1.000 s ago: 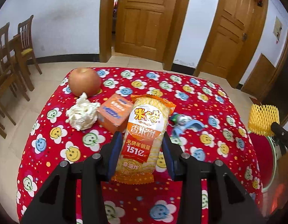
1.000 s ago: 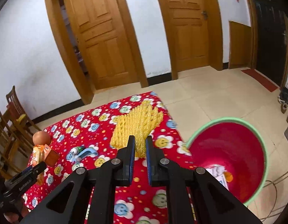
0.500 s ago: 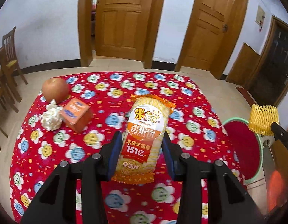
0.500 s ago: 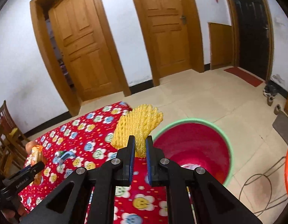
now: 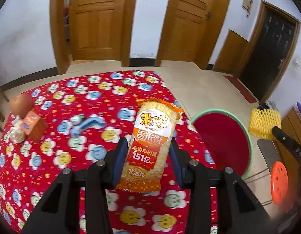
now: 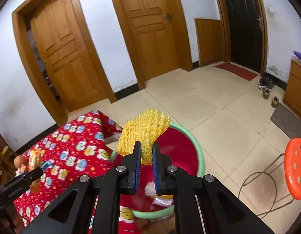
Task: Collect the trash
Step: 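Carry the yellow foam net and snack packet over the red bin, then open the right tool to drop the net while the left tool drops the packet into the bin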
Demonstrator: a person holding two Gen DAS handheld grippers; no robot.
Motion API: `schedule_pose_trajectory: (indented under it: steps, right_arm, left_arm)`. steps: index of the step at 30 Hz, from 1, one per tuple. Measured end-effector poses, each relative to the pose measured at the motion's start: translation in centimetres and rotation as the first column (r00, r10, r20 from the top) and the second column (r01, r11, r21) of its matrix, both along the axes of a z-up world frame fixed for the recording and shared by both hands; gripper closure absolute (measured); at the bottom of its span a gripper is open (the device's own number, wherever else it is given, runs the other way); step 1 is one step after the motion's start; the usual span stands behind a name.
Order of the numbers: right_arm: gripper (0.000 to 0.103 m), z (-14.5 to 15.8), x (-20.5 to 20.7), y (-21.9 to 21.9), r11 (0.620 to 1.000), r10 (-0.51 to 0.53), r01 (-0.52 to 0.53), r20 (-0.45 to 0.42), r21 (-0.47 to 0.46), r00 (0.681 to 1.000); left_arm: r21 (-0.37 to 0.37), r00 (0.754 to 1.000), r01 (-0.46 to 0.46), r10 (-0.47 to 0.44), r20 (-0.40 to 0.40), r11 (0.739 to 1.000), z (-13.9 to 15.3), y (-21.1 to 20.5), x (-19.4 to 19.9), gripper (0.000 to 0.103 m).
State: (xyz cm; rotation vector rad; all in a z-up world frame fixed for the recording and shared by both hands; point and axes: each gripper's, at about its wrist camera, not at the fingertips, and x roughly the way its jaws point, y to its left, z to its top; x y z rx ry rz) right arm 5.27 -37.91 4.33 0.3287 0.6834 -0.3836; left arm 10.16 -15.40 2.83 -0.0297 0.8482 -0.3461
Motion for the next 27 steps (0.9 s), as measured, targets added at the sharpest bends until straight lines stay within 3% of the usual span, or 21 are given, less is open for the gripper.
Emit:
schedule_pose_trajectory:
  steps: [14, 18, 27]
  right_arm:
    - [0.089, -5.3, 0.8, -4.2, 0.994, 0.012, -0.001, -0.102, 0.108, 0.995]
    - [0.078, -6.0, 0.9, -5.0, 0.991, 0.019, -0.005, -0.106, 0.137, 0.994]
    - [0.075, -6.2, 0.3, -6.2, 0.987, 0.028, -0.012, -0.098, 0.161, 0.995]
  left_arm:
    - [0.033, 0.99, 0.136, -0.135, -0.031, 0.99, -1.4, -6.9, 0.0, 0.06]
    - [0.032, 0.984, 0.17, -0.169, -0.055, 0.985, -1.8, -8.4, 0.5, 0.06]
    - [0.043, 0.969, 0.229, -0.224, -0.099, 0.972, -2.7, -11.4, 1.7, 0.06]
